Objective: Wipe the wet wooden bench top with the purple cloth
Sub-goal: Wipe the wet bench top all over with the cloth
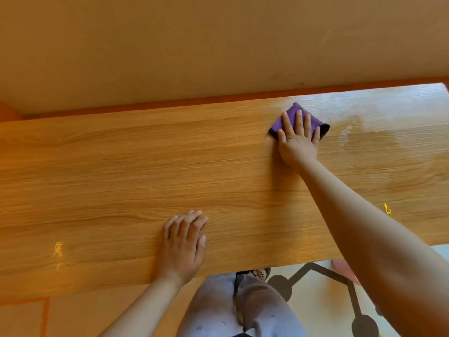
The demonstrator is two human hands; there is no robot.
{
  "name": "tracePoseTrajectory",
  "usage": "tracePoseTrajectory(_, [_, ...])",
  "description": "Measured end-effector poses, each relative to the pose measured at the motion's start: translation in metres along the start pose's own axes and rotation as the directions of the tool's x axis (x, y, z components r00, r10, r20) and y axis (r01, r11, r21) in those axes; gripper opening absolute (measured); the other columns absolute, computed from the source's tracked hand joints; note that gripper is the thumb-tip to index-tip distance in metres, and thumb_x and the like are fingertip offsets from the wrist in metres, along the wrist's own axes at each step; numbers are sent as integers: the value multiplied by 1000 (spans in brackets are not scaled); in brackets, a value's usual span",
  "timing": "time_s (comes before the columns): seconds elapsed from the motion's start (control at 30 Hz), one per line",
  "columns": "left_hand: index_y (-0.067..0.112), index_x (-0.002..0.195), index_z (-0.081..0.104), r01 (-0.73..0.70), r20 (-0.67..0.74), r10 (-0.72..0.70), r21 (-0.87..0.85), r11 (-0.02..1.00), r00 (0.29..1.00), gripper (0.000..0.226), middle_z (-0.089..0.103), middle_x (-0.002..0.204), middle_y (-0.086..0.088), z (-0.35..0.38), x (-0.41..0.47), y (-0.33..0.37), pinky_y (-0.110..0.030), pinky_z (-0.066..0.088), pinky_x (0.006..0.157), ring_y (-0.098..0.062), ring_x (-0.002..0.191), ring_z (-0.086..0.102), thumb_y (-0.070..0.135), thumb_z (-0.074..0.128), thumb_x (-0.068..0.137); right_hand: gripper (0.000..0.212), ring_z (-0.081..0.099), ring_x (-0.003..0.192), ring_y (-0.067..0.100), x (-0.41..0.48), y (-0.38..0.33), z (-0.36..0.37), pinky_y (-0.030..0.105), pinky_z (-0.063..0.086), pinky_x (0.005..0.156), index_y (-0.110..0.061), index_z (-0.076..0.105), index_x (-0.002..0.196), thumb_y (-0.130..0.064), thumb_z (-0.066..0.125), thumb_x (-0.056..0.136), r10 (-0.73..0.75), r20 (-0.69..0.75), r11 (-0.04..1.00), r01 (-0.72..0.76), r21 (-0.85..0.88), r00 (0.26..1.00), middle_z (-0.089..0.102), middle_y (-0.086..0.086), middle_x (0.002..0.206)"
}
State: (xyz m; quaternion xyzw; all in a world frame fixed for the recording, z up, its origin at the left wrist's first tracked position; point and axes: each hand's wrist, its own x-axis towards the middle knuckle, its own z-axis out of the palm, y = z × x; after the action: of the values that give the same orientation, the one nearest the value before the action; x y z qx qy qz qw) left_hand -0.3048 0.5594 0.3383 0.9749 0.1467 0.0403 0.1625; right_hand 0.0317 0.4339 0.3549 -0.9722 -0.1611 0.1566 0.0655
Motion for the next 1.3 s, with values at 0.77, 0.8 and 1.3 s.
tracePoseTrajectory(0.77, [20, 124, 48, 5, 42, -6, 19, 1000, 999, 36, 46, 133, 1, -1, -2, -1, -41, 24, 110, -20, 125, 44, 28, 40, 90, 54, -9, 147, 13, 35, -43, 4, 42, -7, 118, -43, 10, 149, -53, 20, 97, -223, -31, 975, 222, -13, 974, 0, -5, 160])
tracePoseTrajectory(0.8, [20, 124, 47, 7, 34, -8, 19, 1000, 999, 36, 46, 133, 2, -1, -2, 0, -41, 24, 110, -20, 125, 44, 28, 40, 90, 54, -9, 147, 13, 39, -30, 0, 42, -7, 118, -43, 9, 149, -54, 19, 97, -208, -34, 978, 207, -19, 978, -1, -5, 160])
tracePoseTrajectory(1.3, [11, 124, 51, 209, -40, -207, 62, 976, 977, 41, 52, 130, -6, 4, 24, 82, -44, 18, 111, -21, 123, 45, 25, 38, 87, 54, -9, 147, 15, 57, 96, -34, 43, -7, 117, -39, 8, 150, -52, 19, 98, -189, -25, 981, 188, -50, 982, -2, -3, 161])
